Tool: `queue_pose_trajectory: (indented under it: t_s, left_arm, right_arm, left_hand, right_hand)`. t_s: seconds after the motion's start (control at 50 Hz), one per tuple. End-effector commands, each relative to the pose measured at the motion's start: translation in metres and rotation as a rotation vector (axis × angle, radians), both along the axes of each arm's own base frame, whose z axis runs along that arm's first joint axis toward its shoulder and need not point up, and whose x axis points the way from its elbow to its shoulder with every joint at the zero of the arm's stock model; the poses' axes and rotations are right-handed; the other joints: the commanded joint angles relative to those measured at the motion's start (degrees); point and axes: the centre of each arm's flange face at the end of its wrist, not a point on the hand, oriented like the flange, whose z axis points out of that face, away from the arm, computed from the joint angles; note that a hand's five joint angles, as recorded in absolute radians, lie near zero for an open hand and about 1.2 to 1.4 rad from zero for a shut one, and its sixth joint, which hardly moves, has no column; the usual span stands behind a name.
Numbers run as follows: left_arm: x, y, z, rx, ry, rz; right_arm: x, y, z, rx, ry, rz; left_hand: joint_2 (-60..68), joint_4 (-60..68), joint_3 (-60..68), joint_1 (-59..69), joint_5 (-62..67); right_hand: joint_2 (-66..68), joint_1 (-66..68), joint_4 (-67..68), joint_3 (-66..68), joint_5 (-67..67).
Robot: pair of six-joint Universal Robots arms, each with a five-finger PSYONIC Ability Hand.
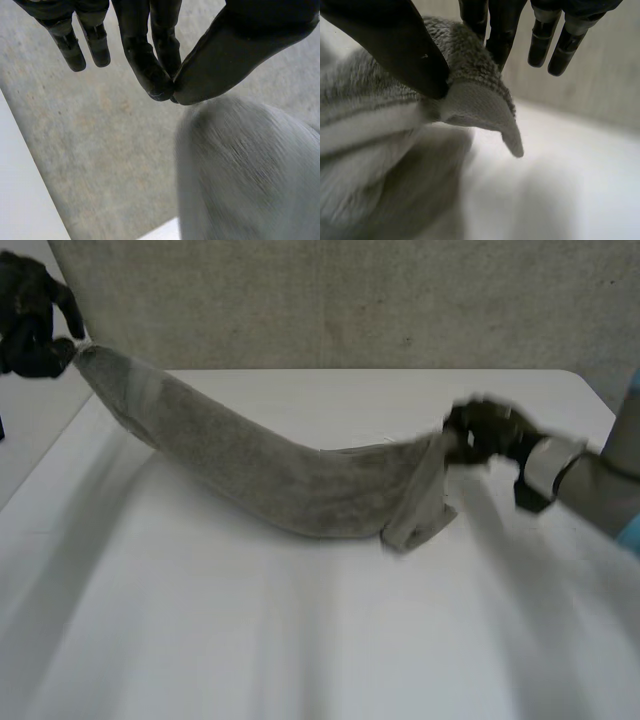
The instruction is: Fold the towel.
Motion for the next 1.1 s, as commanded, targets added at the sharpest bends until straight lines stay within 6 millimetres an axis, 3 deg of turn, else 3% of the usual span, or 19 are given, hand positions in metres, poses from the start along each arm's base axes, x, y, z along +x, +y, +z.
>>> queue_pose_trajectory:
  t_s: [0.02, 0.04, 0.08, 0.12, 0.2, 0.22, 0.3, 0.32, 0.36, 0.46, 0.52, 0.56, 0.6, 0.64, 0.68, 0.8, 0.9, 1.02, 1.1]
  left_arm:
    - [-0.001, -0.010, 0.041, -0.080, 0.139, -0.038]
    - [-0.001, -0.010, 0.042, -0.081, 0.140, -0.038]
    - [0.000, -0.009, 0.056, -0.122, 0.202, -0.064]
    - [0.000, -0.006, 0.063, -0.150, 0.224, -0.077]
    - [0.001, 0.005, 0.072, -0.199, 0.245, -0.089]
    - [0.003, 0.007, 0.069, -0.200, 0.244, -0.083]
    - [0.006, 0.008, 0.043, -0.124, 0.237, -0.075]
    - [0.006, 0.008, 0.043, -0.124, 0.237, -0.075]
    - [0.004, 0.009, 0.031, -0.089, 0.231, -0.094]
    - [-0.005, 0.008, -0.012, 0.041, 0.200, -0.170]
    - [-0.007, 0.006, -0.024, 0.078, 0.196, -0.180]
    - [-0.014, 0.004, -0.042, 0.139, 0.187, -0.200]
    - [-0.021, 0.005, -0.048, 0.158, 0.176, -0.219]
    - [-0.028, 0.006, -0.055, 0.177, 0.165, -0.238]
    - [-0.045, 0.010, -0.069, 0.207, 0.128, -0.281]
    - [-0.060, 0.012, -0.085, 0.222, 0.062, -0.308]
    - [-0.068, 0.006, -0.097, 0.230, 0.014, -0.295]
    - [-0.068, -0.006, -0.103, 0.237, -0.001, -0.252]
    - [-0.069, -0.017, -0.113, 0.288, -0.023, -0.236]
  right_arm:
    - [0.011, 0.002, 0.139, -0.487, -0.020, 0.121]
    - [0.011, 0.002, 0.139, -0.488, -0.019, 0.122]
    - [0.015, 0.018, 0.165, -0.687, 0.053, 0.204]
    - [0.017, 0.029, 0.168, -0.758, 0.100, 0.253]
    - [0.022, 0.047, 0.150, -0.849, 0.198, 0.374]
    - [0.022, 0.053, 0.132, -0.870, 0.248, 0.428]
    - [0.021, 0.066, 0.081, -0.888, 0.376, 0.527]
    - [0.021, 0.066, 0.081, -0.888, 0.376, 0.527]
    - [0.011, 0.065, 0.049, -0.882, 0.465, 0.543]
    - [-0.002, 0.072, 0.020, -0.896, 0.583, 0.574]
    - [-0.004, 0.082, 0.012, -0.921, 0.624, 0.623]
    - [-0.005, 0.085, 0.011, -0.924, 0.634, 0.639]
    - [-0.007, 0.088, 0.011, -0.904, 0.635, 0.649]
    - [-0.010, 0.089, 0.012, -0.868, 0.623, 0.654]
    - [-0.014, 0.091, 0.014, -0.758, 0.593, 0.649]
    - [-0.017, 0.095, 0.021, -0.480, 0.480, 0.614]
    - [-0.018, 0.094, 0.028, -0.105, 0.247, 0.509]
    - [-0.019, 0.085, 0.034, 0.061, 0.089, 0.406]
    - [-0.023, 0.065, 0.038, 0.107, 0.004, 0.229]
  left_hand:
    - [2.5, -3.2, -2.8, 16.4, 1.6]
    - [2.5, -3.2, -2.8, 16.4, 1.6]
    - [2.5, -3.2, -2.8, 16.4, 1.6]
    - [2.5, -3.2, -2.8, 16.4, 1.6]
    - [2.5, -3.2, -2.8, 16.4, 1.6]
    - [2.5, -3.2, -2.8, 16.4, 1.6]
    - [2.5, -3.2, -2.8, 16.4, 1.6]
    - [2.5, -3.2, -2.8, 16.4, 1.6]
    - [2.5, -3.2, -2.8, 16.4, 1.6]
    - [2.5, -3.2, -2.8, 16.4, 1.6]
    - [2.5, -3.2, -2.8, 16.4, 1.6]
    - [-30.4, -3.2, -2.8, -16.5, -31.3]
    - [-39.9, -3.2, -2.8, -26.0, -40.9]
    - [-43.6, -3.2, -2.8, -29.6, -44.5]
    - [-50.6, -3.2, -2.8, -36.7, -51.5]
    - [-51.3, -3.2, -2.8, -37.4, -52.2]
    - [-51.1, -3.2, -2.8, -37.2, -52.1]
    - [-50.8, -3.2, -2.8, -36.9, -51.7]
    - [-50.0, -3.2, -2.8, -36.0, -50.9]
  right_hand:
    - [4.4, 7.3, -3.8, -2.3, 4.6]
    - [4.4, 7.3, -3.8, -2.3, 4.6]
    - [4.4, 7.3, -3.8, -2.3, 4.6]
    - [4.4, 7.3, -3.8, -2.3, 4.6]
    - [4.4, 7.3, -3.8, -2.3, 4.6]
    - [4.4, 7.3, -3.8, -2.3, 4.6]
    - [4.4, 7.3, -3.8, -2.3, 4.6]
    - [4.4, 7.3, -3.8, -2.3, 4.6]
    - [4.4, 7.3, -3.8, -2.3, 4.6]
    - [4.4, 7.3, -3.8, -2.3, 4.6]
    - [4.4, 7.3, -3.8, -2.3, 4.6]
    - [4.4, 7.3, -3.8, -2.3, 4.6]
    - [4.4, 7.3, -3.8, -2.3, 4.6]
    - [-0.2, 2.6, -3.8, -2.3, 0.0]
    - [-75.2, -72.3, -3.8, -2.3, -65.4]
    - [-75.6, -72.7, -3.8, -2.3, -65.4]
    - [-75.6, -72.7, -3.8, -2.3, -65.4]
    - [-75.6, -72.7, -3.8, -2.3, -65.4]
    - [-75.6, -72.7, -3.8, -2.3, -65.4]
